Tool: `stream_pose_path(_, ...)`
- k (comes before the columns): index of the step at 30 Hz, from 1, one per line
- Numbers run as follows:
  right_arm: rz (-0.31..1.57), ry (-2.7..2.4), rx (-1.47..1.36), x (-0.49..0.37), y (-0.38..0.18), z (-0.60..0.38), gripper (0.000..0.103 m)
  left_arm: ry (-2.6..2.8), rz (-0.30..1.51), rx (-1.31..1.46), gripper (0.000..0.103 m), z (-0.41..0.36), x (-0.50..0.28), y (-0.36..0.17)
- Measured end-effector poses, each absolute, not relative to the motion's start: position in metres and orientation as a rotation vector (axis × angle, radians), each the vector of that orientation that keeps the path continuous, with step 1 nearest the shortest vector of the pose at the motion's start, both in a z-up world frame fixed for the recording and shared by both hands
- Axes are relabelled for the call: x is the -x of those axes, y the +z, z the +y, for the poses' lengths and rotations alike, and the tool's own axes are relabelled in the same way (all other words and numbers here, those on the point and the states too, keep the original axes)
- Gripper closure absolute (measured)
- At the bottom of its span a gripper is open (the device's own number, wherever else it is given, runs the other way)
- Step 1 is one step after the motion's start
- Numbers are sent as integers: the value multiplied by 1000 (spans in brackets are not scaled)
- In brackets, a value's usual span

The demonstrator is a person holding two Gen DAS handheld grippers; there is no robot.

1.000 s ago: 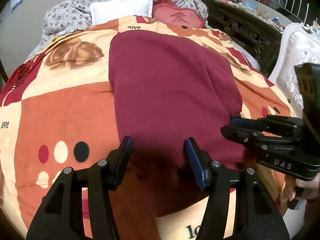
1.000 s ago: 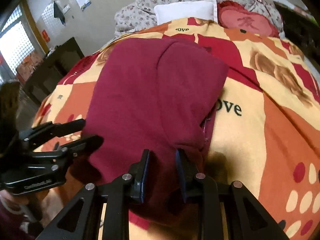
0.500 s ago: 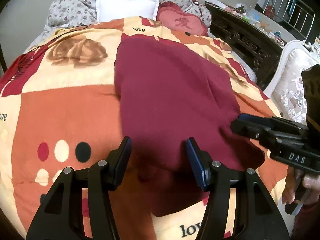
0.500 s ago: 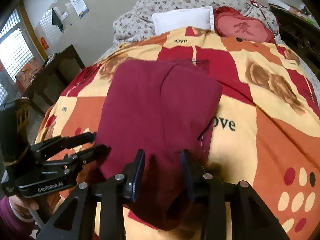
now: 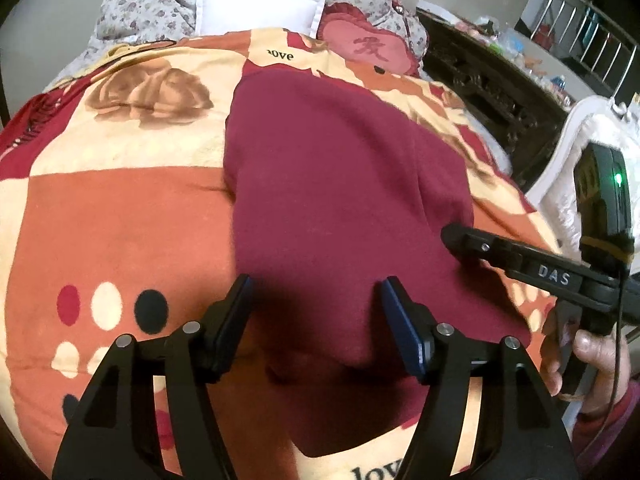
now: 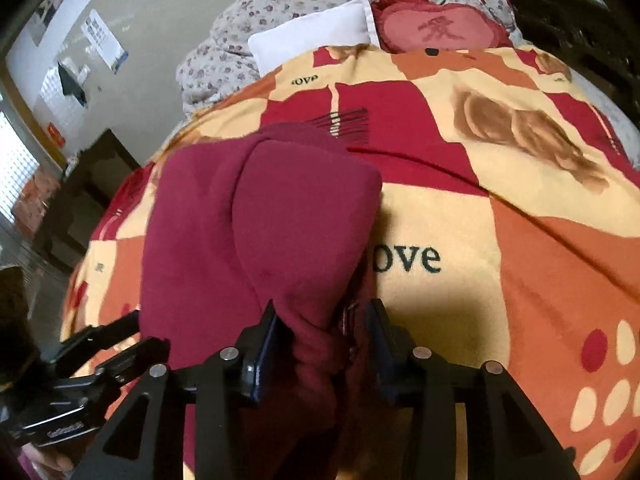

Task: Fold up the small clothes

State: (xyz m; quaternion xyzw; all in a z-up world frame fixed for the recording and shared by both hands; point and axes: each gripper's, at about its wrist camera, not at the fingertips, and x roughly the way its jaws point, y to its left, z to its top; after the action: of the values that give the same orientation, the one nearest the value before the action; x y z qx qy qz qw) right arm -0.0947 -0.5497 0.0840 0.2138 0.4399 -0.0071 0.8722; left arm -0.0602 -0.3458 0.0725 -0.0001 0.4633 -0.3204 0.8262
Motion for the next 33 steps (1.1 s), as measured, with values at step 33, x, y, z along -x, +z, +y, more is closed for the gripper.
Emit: stream_pose_path(33, 853, 276, -579, 81, 68, -526, 50, -890, 1024, 247, 38, -334, 35, 60)
